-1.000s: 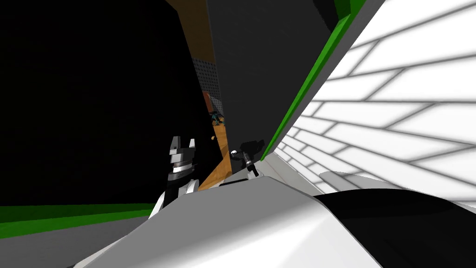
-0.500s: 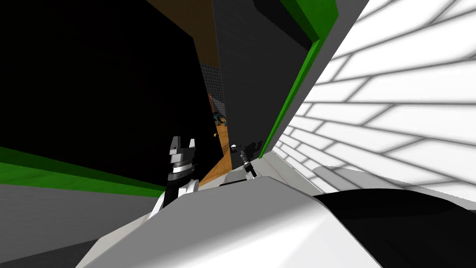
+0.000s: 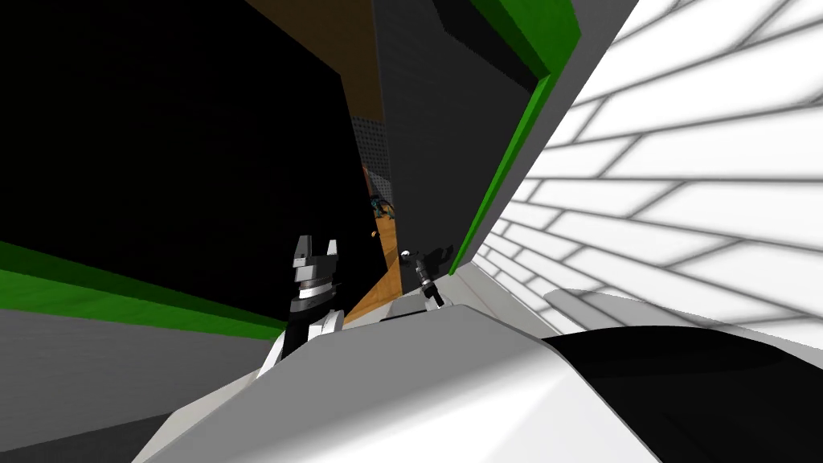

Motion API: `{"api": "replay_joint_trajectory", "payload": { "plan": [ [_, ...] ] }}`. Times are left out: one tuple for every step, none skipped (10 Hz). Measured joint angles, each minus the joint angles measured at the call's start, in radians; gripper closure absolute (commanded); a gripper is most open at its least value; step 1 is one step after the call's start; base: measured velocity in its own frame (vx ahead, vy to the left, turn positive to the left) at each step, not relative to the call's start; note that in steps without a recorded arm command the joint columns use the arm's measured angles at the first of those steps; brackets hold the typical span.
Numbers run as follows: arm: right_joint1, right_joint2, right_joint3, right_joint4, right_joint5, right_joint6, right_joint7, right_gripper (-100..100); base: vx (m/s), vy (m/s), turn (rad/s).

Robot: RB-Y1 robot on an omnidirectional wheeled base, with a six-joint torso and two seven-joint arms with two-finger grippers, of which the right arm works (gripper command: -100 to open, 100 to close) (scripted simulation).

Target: Push the door open

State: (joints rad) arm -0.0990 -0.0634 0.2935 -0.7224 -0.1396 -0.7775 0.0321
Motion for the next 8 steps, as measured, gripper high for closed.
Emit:
{"api": "replay_joint_trajectory", "payload": {
  "plan": [
    [0.0,-0.001,-0.002,0.002,-0.001,-0.003,0.001,-100,0.192,0.085,0.026],
    [0.002,-0.001,-0.003,0.001,-0.001,-0.005,0.003,-100,0.2,0.069,0.026],
    [0.002,0.0,-0.005,0.003,-0.002,-0.008,0.004,-100,0.201,0.065,0.023],
    [0.002,0.002,-0.006,0.005,-0.003,-0.012,0.005,-100,0.201,0.062,0.026],
    [0.002,0.006,-0.008,0.008,-0.003,-0.015,0.006,-100,0.09,0.027,0.004],
    [0.002,0.006,-0.008,0.008,-0.003,-0.016,0.007,100,-0.013,-0.003,-0.005],
    [0.002,0.006,-0.008,0.008,-0.003,-0.016,0.007,100,-0.031,-0.012,0.005],
    [0.0,0.006,-0.008,0.006,-0.003,-0.016,0.006,100,-0.027,-0.009,0.005]
  ]
}}
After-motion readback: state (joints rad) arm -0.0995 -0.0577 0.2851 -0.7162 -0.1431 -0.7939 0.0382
